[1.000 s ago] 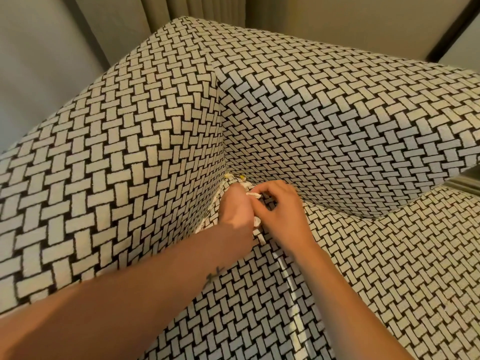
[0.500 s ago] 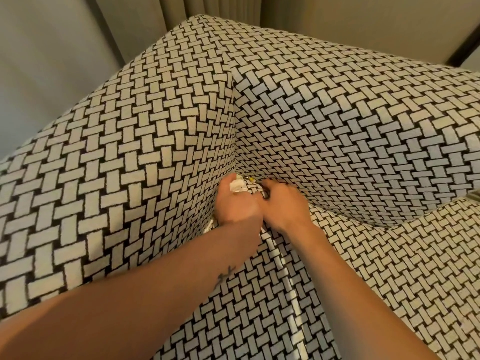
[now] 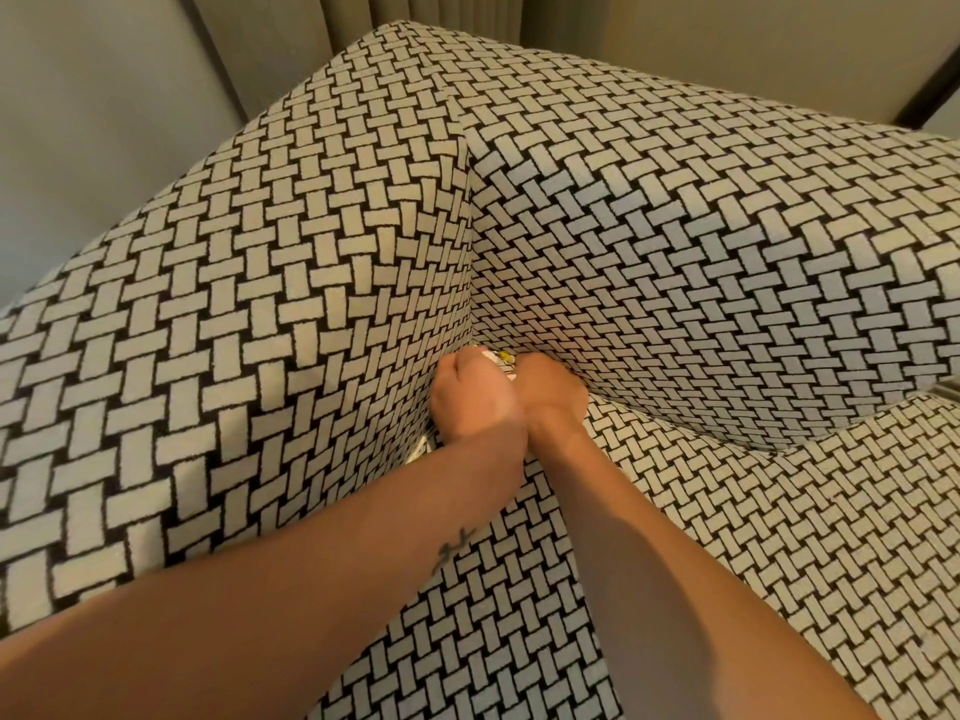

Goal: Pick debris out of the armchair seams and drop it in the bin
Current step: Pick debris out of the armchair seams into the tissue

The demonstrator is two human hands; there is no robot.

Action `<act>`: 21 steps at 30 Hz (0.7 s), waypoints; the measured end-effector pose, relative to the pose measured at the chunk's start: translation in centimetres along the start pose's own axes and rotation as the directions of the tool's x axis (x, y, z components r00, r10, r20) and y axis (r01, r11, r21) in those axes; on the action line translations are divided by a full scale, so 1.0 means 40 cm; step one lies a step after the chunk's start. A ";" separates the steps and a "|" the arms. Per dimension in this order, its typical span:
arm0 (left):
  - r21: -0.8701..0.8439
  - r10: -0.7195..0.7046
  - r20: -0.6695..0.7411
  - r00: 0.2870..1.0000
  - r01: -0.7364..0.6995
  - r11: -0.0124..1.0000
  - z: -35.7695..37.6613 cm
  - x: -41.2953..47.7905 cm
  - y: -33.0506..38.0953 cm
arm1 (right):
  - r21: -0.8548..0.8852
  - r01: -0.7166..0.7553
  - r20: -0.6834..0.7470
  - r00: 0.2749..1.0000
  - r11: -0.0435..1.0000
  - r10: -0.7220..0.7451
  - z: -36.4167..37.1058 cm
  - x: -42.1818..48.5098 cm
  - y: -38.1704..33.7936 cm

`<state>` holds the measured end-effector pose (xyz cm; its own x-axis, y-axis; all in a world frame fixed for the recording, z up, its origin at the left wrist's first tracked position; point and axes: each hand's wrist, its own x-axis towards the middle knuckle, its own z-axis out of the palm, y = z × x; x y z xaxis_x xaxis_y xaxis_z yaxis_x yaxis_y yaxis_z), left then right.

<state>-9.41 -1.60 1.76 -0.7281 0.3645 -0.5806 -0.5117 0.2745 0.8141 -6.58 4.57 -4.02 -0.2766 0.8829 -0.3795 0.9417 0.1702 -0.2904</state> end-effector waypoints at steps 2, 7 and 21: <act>0.010 0.007 0.004 1.000 -0.007 1.000 -0.002 -0.002 0.002 | 0.165 -0.031 0.040 0.999 0.986 0.024 -0.014 0.007 0.004; 0.068 0.037 -0.009 0.999 -0.037 0.997 0.000 -0.002 0.006 | 0.255 -0.046 0.049 0.998 0.966 0.034 -0.017 0.018 0.010; 0.157 0.063 0.019 0.998 -0.065 0.985 0.003 0.009 -0.019 | 0.356 0.031 -0.115 0.993 0.934 0.010 0.029 0.021 0.035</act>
<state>-9.23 -1.56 0.93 -0.7500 0.3980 -0.5283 -0.3850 0.3868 0.8380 -5.71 5.04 -5.76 -0.2428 0.9291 -0.2788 0.8026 0.0310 -0.5957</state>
